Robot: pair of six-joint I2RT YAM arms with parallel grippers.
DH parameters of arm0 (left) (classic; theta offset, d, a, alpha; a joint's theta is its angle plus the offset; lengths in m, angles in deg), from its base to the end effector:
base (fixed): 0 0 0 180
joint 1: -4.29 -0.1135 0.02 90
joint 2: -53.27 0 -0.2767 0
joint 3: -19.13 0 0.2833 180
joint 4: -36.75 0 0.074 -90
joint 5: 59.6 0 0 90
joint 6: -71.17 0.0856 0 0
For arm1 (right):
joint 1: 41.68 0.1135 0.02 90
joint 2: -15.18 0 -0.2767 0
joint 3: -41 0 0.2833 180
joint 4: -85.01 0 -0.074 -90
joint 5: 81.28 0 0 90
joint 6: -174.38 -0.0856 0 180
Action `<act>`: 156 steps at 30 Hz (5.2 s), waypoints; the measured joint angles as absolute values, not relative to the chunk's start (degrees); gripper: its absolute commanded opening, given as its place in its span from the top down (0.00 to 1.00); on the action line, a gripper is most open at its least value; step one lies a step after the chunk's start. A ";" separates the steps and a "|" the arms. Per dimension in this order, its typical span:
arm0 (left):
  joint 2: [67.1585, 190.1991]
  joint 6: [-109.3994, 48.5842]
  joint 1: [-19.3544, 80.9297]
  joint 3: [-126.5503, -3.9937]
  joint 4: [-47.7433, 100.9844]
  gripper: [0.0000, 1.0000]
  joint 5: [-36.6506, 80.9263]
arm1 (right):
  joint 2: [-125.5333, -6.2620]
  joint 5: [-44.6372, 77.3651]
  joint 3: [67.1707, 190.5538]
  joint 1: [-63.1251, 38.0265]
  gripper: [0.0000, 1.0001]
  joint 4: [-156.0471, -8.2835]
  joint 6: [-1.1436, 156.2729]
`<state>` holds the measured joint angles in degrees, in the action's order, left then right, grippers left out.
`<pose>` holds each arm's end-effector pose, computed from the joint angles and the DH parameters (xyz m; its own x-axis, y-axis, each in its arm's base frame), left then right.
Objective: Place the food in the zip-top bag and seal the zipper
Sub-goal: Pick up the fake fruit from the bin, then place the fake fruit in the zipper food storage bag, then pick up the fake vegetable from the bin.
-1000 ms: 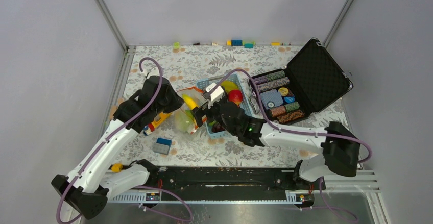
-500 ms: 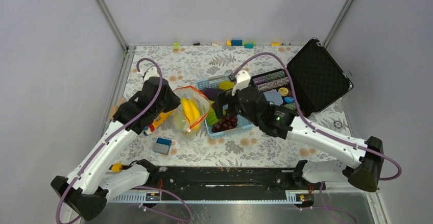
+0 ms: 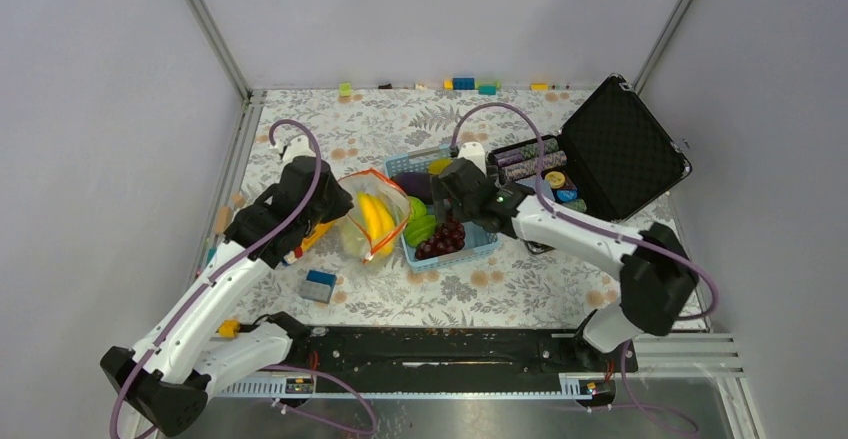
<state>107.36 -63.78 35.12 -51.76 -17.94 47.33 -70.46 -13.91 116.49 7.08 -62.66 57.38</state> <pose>0.2291 -0.1077 0.3238 -0.5802 -0.4408 -0.6849 -0.1653 0.8871 -0.4310 0.2823 0.2721 0.2361 -0.6268 -0.0794 -0.7751 -0.2496 0.9628 0.1033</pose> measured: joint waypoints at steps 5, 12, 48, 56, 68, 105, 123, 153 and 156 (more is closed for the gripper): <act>107.34 -63.60 35.12 -51.58 -17.37 1.00 47.35 | -79.36 -17.34 122.20 7.03 0.07 -62.44 60.39; 107.31 -63.58 35.12 -51.58 -17.33 1.00 47.59 | -86.57 -22.06 127.73 7.01 0.12 -62.49 61.75; 105.87 -63.67 35.12 -51.43 -17.37 1.00 49.32 | -98.46 -27.85 132.89 4.72 0.46 -61.26 63.25; 105.87 -63.67 35.12 -51.43 -17.37 1.00 49.32 | -96.58 -27.57 131.42 4.69 0.65 -62.12 63.25; 105.87 -63.75 35.12 -51.41 -17.35 1.00 49.27 | -66.86 -17.21 118.42 4.52 0.69 -67.34 64.52; 105.83 -63.89 35.12 -51.23 -17.20 1.00 47.46 | -74.48 16.34 131.71 11.95 0.00 -72.13 65.68; 105.06 -63.97 35.12 -51.10 -17.11 1.00 47.39 | -59.80 3.18 118.11 9.90 0.00 -71.23 62.62; 106.33 -69.68 35.07 -51.84 -22.36 1.00 50.93 | -90.22 11.40 137.04 -4.16 0.10 -64.19 72.81; 106.33 -70.12 35.07 -51.56 -23.45 1.00 53.01 | -94.72 11.88 141.74 -4.14 0.12 -61.16 76.67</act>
<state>106.33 -70.12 35.07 -51.56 -23.45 53.01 -94.72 11.88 141.74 -4.14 -61.16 76.67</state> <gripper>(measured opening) 0.008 0.898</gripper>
